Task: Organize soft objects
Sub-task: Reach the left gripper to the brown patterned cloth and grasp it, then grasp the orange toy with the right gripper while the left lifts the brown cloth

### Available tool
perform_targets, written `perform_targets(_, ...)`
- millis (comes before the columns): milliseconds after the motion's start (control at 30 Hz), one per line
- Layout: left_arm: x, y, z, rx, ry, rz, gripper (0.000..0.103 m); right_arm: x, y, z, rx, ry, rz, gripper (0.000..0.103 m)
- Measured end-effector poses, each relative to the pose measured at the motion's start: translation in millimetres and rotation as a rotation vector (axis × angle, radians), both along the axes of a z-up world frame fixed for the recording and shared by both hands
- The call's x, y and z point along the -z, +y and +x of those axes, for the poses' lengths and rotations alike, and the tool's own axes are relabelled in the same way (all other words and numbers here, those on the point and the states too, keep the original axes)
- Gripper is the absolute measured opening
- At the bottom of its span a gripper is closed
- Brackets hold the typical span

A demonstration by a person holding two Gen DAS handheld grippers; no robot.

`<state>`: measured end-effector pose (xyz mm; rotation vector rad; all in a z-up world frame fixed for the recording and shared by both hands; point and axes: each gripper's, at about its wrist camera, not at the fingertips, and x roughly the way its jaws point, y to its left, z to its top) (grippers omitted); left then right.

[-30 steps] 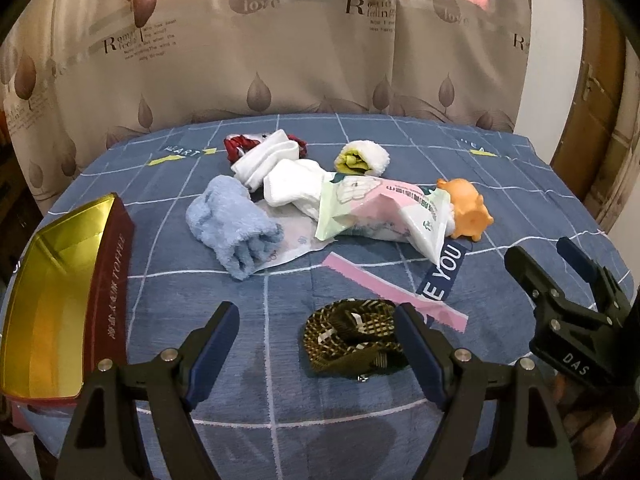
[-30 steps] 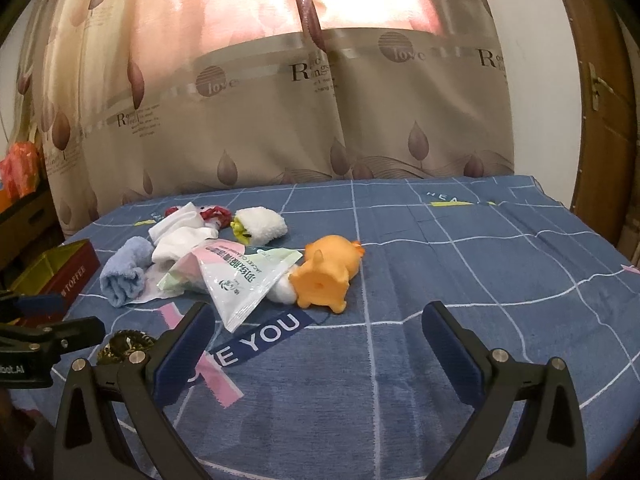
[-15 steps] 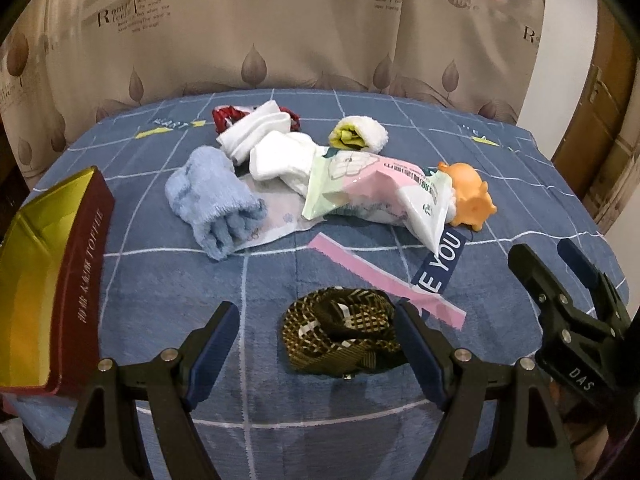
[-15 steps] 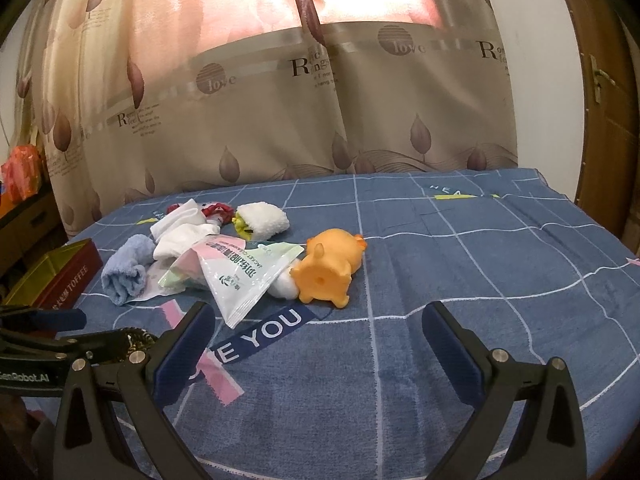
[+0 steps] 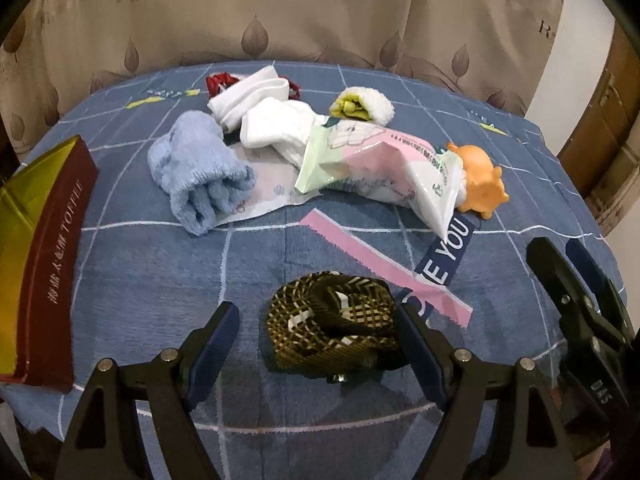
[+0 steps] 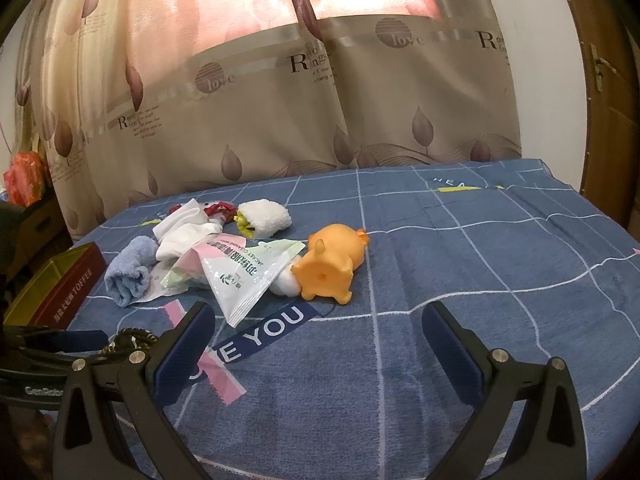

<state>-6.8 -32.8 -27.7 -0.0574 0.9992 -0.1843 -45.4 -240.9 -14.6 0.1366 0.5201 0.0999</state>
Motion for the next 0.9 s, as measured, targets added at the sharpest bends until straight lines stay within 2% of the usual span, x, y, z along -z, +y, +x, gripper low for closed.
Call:
perform_targets(133, 7, 3, 4, -0.008, 0.012, -0.016, 0.082, 0, -2, 0, -0.003, 0.003, 0.007, 0.103)
perform_targets(267, 9, -2, 2, 0.013, -0.008, 0.022, 0.080, 1, -2, 2, -0.005, 0.008, 0.013, 0.103)
perform_targets(300, 10, -2, 1, 0.015, -0.020, 0.031, 0.065, 1, -2, 2, -0.005, 0.009, 0.015, 0.103)
perform_targets(333, 9, -3, 0, 0.019, -0.029, 0.029, 0.042, 2, -2, 2, -0.006, 0.010, 0.017, 0.103)
perform_targets(367, 8, -3, -1, 0.027, -0.029, 0.012, 0.032, 2, -2, 2, -0.006, 0.011, 0.017, 0.103)
perform_targets(433, 7, 2, 0, 0.020, -0.022, -0.022, 0.026, 2, -3, 2, -0.006, 0.010, 0.015, 0.103)
perform_targets(733, -4, 15, -6, 0.003, -0.015, -0.088, 0.023, 5, -6, 4, -0.003, 0.036, 0.033, 0.103)
perform_targets(900, -15, 19, -14, 0.007, -0.033, -0.108, 0.023, 2, -14, 14, 0.006, 0.100, 0.050, 0.103)
